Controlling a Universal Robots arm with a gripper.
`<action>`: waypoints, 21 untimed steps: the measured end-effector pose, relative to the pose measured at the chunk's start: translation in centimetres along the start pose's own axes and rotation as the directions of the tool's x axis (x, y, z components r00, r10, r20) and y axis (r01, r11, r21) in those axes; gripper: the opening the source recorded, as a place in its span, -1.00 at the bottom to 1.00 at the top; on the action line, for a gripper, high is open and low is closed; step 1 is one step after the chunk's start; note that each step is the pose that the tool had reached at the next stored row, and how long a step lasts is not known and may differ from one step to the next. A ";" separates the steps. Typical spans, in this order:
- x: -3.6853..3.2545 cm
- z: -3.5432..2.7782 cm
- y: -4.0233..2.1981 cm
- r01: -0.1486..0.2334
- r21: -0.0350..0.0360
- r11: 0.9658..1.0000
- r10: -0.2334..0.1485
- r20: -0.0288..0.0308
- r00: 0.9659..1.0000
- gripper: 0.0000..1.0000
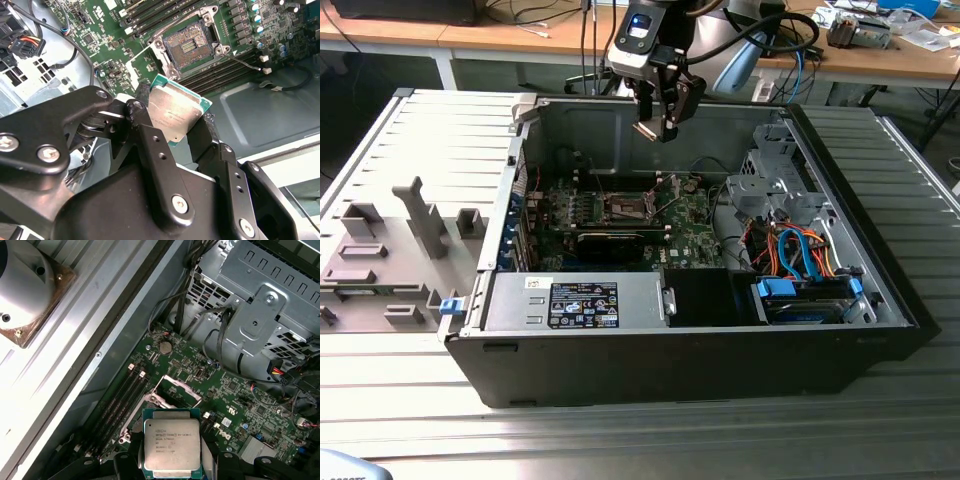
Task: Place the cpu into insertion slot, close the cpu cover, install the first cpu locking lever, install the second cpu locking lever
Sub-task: 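Place the cpu into insertion slot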
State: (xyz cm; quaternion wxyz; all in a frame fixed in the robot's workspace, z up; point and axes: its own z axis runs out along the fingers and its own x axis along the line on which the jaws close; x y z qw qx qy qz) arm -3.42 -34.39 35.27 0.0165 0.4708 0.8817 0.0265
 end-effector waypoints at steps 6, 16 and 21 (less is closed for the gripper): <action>0.00 0.00 0.00 -0.003 0.000 1.000 0.003 0.001 1.000 0.09; 0.00 0.02 0.00 -0.018 0.006 1.000 0.018 0.010 1.000 0.09; 0.00 0.03 0.00 -0.025 0.007 1.000 0.025 0.013 1.000 0.09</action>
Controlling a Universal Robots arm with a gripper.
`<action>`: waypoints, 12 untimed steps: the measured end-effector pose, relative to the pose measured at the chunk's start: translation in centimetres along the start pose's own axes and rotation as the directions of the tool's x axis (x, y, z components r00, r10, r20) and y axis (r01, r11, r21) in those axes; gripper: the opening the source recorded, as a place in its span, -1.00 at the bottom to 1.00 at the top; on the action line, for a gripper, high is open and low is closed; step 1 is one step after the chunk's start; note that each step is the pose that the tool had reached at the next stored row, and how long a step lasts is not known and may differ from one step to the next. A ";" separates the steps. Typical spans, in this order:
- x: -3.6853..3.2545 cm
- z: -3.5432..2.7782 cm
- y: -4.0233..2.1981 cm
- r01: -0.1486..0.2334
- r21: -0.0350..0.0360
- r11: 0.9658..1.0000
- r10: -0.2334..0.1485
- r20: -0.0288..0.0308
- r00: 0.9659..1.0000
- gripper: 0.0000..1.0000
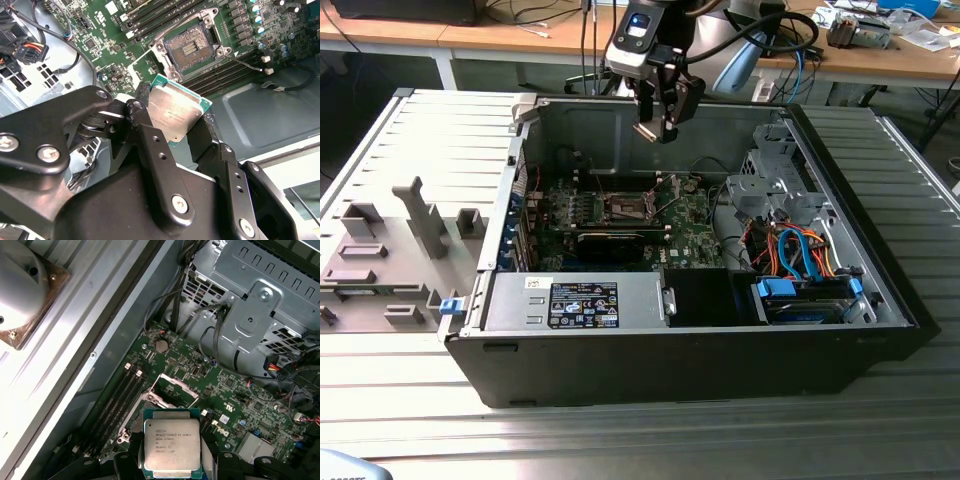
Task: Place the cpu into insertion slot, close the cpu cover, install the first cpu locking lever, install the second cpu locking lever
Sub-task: 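Place the cpu into insertion slot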
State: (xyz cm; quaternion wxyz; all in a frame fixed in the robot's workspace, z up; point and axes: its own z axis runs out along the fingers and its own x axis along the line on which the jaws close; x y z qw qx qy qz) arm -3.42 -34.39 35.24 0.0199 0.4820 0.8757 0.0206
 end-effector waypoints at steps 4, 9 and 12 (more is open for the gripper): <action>0.00 0.01 0.00 -0.007 0.001 1.000 0.007 0.002 1.000 0.09; 0.00 0.01 0.00 -0.014 0.002 1.000 0.014 0.004 1.000 0.09; 0.00 0.01 0.00 -0.018 0.003 1.000 0.018 0.005 1.000 0.09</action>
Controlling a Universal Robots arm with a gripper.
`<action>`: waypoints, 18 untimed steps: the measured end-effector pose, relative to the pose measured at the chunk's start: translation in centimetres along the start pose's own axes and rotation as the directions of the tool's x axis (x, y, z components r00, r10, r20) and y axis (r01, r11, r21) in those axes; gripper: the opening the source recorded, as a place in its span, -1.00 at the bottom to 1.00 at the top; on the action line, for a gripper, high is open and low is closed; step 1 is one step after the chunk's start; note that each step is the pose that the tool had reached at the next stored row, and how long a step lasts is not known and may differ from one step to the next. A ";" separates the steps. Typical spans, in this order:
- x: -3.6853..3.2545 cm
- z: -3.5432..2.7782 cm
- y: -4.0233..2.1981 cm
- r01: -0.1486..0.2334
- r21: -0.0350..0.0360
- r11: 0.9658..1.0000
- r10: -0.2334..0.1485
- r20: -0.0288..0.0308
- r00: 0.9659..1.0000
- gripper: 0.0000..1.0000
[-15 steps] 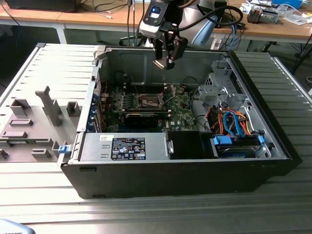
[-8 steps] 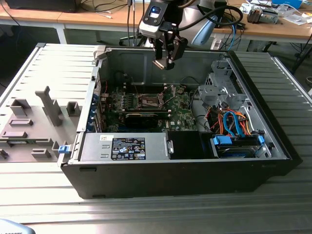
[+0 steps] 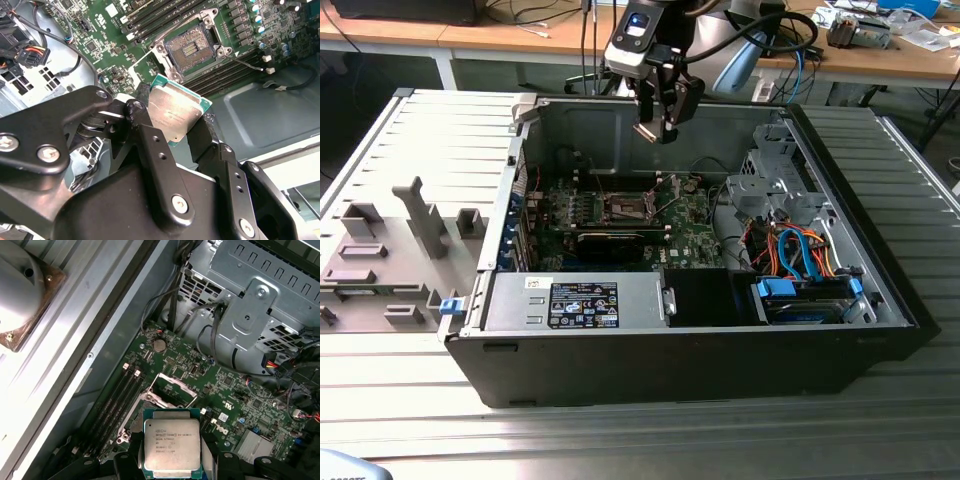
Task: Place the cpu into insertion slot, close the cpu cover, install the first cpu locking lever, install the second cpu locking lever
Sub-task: 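Place the cpu into insertion slot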
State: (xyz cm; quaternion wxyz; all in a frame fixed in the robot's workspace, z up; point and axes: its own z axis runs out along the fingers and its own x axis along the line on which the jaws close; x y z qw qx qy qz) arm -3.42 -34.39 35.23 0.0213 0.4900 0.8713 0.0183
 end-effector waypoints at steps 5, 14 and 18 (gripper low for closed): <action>0.00 0.01 0.00 -0.008 0.002 1.000 0.008 0.003 1.000 0.09; 0.00 0.03 0.00 -0.018 0.004 1.000 0.018 0.008 1.000 0.09; 0.00 0.04 0.00 -0.022 0.005 1.000 0.021 0.009 1.000 0.09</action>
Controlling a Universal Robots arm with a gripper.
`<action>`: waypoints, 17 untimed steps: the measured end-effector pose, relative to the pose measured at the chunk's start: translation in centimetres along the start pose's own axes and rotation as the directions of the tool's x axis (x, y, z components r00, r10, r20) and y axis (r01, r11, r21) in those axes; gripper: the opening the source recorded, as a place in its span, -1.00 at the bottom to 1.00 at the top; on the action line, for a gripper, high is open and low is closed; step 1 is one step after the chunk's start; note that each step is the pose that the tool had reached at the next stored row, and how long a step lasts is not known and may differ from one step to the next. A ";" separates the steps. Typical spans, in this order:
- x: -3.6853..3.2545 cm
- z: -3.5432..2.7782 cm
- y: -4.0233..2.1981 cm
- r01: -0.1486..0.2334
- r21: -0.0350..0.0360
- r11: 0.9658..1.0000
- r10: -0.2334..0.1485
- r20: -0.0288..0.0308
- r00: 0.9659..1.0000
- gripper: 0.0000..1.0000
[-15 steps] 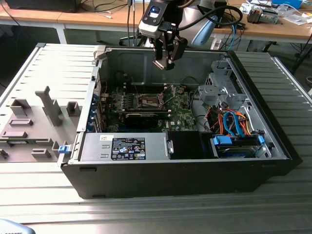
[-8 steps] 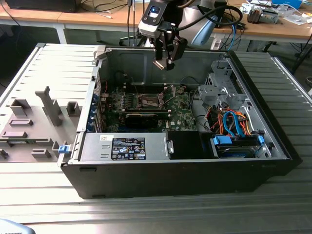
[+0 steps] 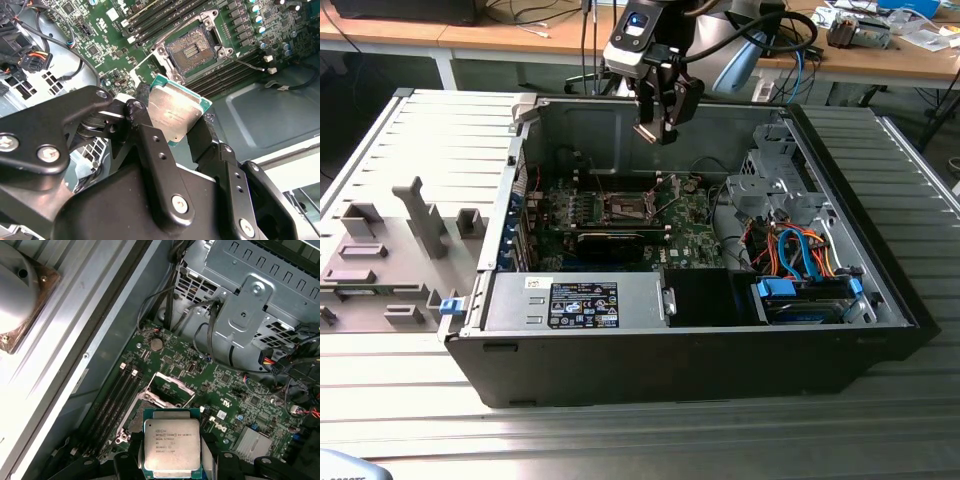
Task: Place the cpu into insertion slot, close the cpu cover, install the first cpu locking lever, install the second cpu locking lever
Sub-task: 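Place the cpu into insertion slot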
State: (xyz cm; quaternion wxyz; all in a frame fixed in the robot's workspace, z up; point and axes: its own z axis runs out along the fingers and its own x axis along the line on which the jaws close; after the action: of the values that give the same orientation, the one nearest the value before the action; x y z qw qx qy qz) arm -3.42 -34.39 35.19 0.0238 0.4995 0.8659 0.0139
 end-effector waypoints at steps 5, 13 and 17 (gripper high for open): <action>0.00 0.01 0.00 -0.005 0.001 1.000 0.005 0.002 1.000 0.09; 0.00 0.01 0.00 -0.012 0.003 1.000 0.012 0.004 1.000 0.09; 0.00 0.01 0.00 -0.015 0.003 1.000 0.015 0.006 1.000 0.09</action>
State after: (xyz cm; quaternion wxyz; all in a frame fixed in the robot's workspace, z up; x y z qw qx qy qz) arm -3.42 -34.39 35.18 0.0254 0.5060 0.8621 0.0111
